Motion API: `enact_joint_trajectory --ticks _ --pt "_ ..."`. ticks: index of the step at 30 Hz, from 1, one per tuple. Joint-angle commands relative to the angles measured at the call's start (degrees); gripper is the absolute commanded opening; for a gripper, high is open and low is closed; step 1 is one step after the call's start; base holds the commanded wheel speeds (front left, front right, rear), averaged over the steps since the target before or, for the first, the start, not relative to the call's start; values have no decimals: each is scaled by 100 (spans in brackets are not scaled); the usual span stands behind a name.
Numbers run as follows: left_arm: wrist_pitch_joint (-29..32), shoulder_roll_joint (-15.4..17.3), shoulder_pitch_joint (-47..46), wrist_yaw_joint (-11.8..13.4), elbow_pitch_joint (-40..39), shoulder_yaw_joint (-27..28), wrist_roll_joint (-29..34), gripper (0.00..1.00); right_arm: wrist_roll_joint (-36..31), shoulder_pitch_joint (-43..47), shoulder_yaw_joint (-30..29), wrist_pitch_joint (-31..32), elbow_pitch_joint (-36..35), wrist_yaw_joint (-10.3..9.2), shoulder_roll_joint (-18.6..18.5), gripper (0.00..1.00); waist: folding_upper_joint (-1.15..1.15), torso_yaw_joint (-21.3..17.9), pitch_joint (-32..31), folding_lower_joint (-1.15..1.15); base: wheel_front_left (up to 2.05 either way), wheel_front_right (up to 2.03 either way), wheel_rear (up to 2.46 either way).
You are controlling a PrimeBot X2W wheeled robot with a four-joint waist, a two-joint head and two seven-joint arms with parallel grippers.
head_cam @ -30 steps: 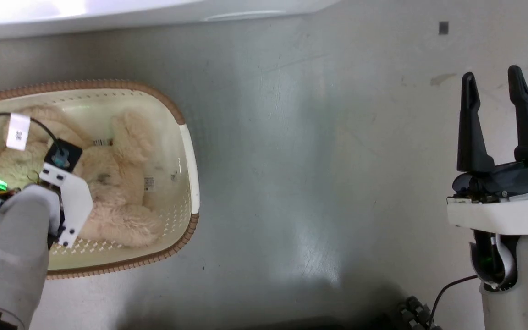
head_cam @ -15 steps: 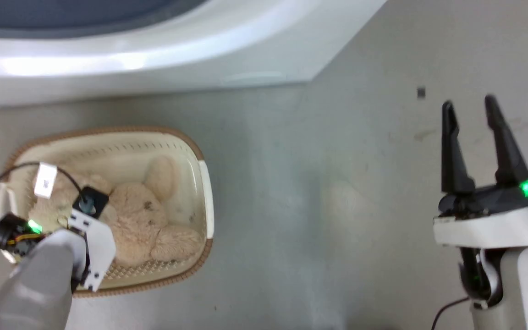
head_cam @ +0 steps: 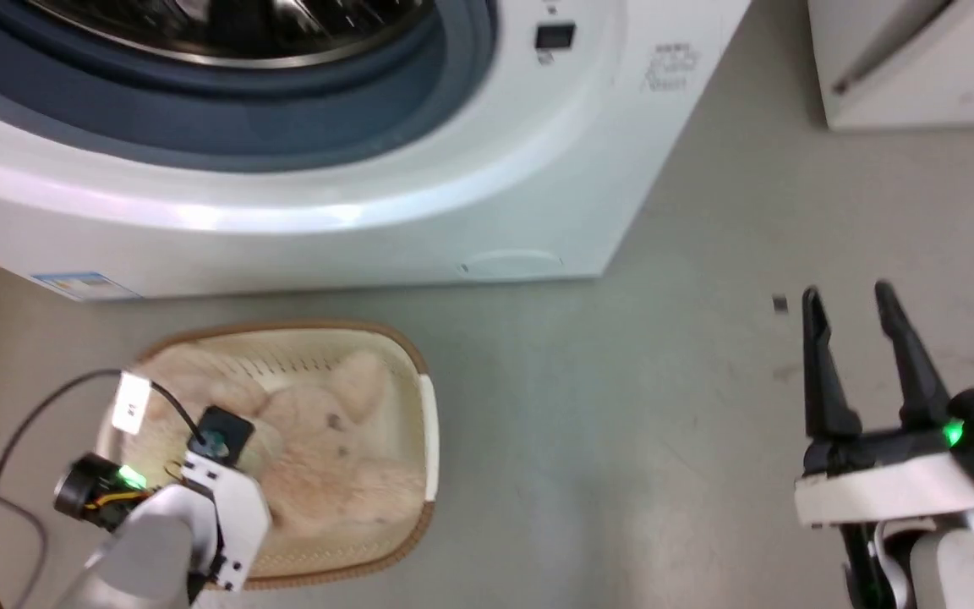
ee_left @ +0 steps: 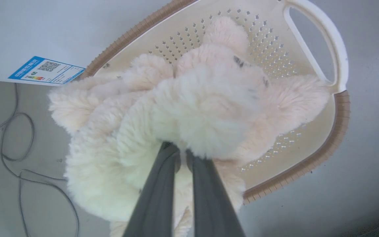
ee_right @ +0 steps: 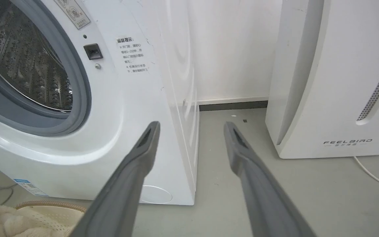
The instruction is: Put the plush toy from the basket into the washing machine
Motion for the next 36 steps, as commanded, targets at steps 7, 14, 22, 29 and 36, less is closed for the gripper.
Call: enact_joint_trajectory --ticks 7,14,22,29,36 --pt "-343 -119 278 -22 -90 -34 -184 0 -59 416 -51 -27 185 -4 -3 100 0 297 -831 0 0 0 0" --pt "-400 -141 425 60 -559 39 -267 0 -47 680 -86 -27 259 -4 -3 100 0 386 -1214 0 0 0 0" --pt "-404 -88 682 396 -1703 183 -245 0 -20 867 -98 -27 297 -4 -3 100 0 437 -1493 0 0 0 0" --pt "-404 22 875 730 -2834 404 -205 0 -5 913 -79 -27 304 -4 -3 100 0 407 -1568 0 0 0 0" --pt "-405 84 833 938 -3575 722 -243 0 -7 916 -46 -27 288 -4 -3 100 0 327 -1529 0 0 0 0"
